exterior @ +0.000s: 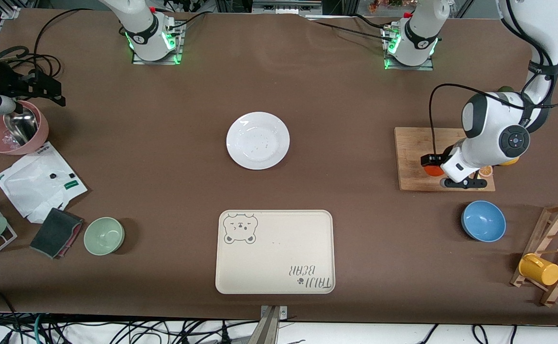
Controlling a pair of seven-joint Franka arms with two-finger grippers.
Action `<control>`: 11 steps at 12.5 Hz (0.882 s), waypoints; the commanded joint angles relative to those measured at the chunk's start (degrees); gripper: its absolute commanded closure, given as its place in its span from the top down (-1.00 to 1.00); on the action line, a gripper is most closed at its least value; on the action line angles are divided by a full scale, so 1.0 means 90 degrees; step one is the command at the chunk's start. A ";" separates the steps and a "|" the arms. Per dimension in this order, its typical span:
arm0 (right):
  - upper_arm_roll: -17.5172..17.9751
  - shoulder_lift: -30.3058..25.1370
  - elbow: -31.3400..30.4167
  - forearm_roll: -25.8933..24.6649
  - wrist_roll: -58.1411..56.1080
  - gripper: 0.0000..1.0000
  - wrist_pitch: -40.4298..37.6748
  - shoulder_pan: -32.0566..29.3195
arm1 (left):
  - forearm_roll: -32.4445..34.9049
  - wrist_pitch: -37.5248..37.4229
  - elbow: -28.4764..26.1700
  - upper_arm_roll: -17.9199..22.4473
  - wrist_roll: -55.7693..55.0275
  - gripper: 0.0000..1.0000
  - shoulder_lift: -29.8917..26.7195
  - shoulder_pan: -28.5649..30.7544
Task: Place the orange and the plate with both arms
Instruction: 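Close the left gripper on the orange and lift it, then carry the orange with the left gripper over the white plate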
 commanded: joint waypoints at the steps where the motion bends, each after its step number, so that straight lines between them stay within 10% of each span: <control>1: 0.0011 -0.0061 -0.0107 0.0073 -0.0076 1.00 0.0086 -0.0011 | -0.0176 -0.0382 0.0257 -0.0505 -0.0815 -0.26 -0.0131 -0.0039; 7: 0.0011 -0.0070 -0.0166 0.0073 -0.0076 1.00 0.0125 -0.0011 | -0.0166 -0.0411 0.0452 -0.2681 -0.3997 -0.25 -0.0298 -0.0078; 11: 0.0011 -0.0061 -0.0185 0.0073 -0.0076 1.00 0.0154 -0.0011 | -0.0166 -0.0315 0.1261 -0.3134 -0.5646 -0.21 0.0442 -0.0856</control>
